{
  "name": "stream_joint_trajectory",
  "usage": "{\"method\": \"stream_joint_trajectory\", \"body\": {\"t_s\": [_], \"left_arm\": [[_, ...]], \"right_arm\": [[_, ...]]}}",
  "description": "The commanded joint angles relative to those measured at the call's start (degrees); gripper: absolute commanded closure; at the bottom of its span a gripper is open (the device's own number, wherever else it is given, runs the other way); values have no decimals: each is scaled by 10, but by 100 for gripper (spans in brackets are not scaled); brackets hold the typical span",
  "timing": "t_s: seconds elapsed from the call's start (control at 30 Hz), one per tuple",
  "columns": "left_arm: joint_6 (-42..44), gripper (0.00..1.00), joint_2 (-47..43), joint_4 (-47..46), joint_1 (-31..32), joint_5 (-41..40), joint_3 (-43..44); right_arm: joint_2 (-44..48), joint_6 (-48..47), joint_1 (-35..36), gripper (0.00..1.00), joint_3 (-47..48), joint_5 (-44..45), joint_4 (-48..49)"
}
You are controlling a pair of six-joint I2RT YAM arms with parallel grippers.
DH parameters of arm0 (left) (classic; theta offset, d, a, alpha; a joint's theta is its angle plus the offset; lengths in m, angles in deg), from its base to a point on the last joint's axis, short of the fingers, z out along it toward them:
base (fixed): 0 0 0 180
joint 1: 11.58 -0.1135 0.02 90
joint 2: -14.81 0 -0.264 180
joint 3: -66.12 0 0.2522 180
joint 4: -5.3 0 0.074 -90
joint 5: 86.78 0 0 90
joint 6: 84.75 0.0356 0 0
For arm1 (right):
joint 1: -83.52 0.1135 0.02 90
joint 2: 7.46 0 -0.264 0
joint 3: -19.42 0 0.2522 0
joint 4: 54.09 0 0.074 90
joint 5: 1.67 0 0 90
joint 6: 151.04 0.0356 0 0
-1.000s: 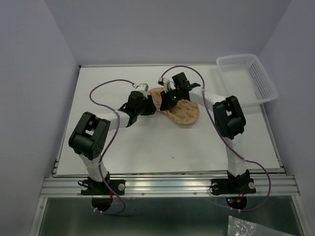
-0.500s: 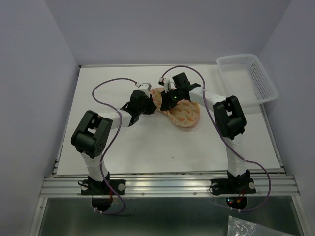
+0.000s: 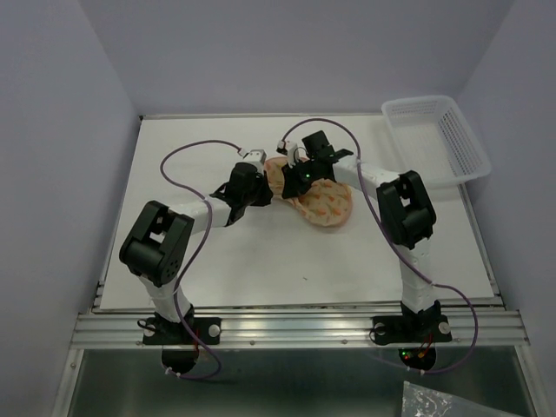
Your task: Place the bra in the laundry bag and zip it closed
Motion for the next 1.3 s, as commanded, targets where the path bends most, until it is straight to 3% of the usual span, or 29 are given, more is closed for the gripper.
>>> {"method": "stream_joint_trajectory", "body": {"t_s": [0.0, 0.47, 0.67, 0.7, 0.77, 0.8, 0.83, 0.9, 0.97, 1.13, 1.27], "left_arm": [[19, 100, -38, 67, -8, -72, -16], [14, 100, -53, 91, -8, -65, -36], [16, 100, -64, 104, -14, -79, -38], [17, 100, -64, 105, -14, -79, -39], [14, 100, -66, 109, -14, -56, -36], [9, 100, -66, 107, -13, -43, -35], [5, 100, -65, 99, -9, -10, -34], [-5, 100, -63, 92, -2, 13, -29], [-9, 100, -59, 93, 12, 22, -20], [-50, 100, -63, 95, 18, 25, -24], [-81, 100, -65, 96, 22, 30, -28]], "right_arm": [[46, -54, -16, 90, -6, 40, -26], [64, -123, -41, 97, -34, 37, -60], [71, -146, -46, 95, -54, 111, -67], [72, -150, -46, 91, -55, 122, -70], [76, -160, -46, 72, -48, 118, -82], [80, -156, -46, 70, -45, 105, -83], [92, -156, -38, 58, -45, 81, -83], [109, -168, -24, 53, -54, 74, -82], [124, -172, -5, 39, -63, 104, -79], [162, -166, 54, 22, -104, 203, -62], [197, -148, 109, 20, -172, 306, 42]]}}
